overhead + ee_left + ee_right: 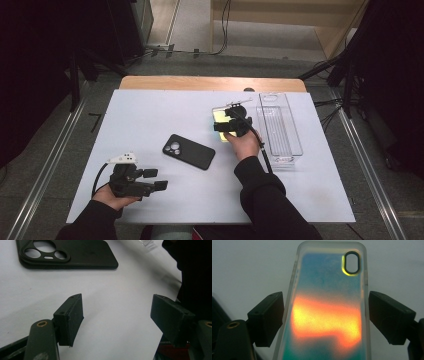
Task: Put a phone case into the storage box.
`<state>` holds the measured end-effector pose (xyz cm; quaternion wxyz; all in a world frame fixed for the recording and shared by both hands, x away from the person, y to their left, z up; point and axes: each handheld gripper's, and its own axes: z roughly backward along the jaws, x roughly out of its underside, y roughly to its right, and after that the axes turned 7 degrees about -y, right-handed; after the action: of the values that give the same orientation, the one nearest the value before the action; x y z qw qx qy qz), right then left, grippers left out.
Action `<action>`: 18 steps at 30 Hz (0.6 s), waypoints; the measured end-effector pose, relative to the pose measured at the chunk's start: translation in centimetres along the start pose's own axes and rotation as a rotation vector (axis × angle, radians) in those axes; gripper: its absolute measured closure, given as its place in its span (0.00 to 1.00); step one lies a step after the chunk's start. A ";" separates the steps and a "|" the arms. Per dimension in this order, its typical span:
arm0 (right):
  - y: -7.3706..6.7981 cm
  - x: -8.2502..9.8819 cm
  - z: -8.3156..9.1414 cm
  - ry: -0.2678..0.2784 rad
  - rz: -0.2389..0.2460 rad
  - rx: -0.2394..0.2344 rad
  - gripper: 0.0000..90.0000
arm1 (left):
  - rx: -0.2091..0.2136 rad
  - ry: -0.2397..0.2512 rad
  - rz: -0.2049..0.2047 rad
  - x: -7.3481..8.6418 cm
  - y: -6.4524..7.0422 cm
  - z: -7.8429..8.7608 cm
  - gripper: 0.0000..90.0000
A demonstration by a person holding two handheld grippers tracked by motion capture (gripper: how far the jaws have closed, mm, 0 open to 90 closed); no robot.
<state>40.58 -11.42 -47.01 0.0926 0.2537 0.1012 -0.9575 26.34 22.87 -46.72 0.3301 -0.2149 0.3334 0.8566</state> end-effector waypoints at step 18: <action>0.8 2.0 6.0 0.040 0.097 -0.167 0.16 | 0.020 0.013 0.053 -0.6 0.4 0.0 0.29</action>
<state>36.25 -13.91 -43.09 0.1575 0.2686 0.1701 -0.9350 26.46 22.36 -46.23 0.3074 -0.2081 0.3494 0.8603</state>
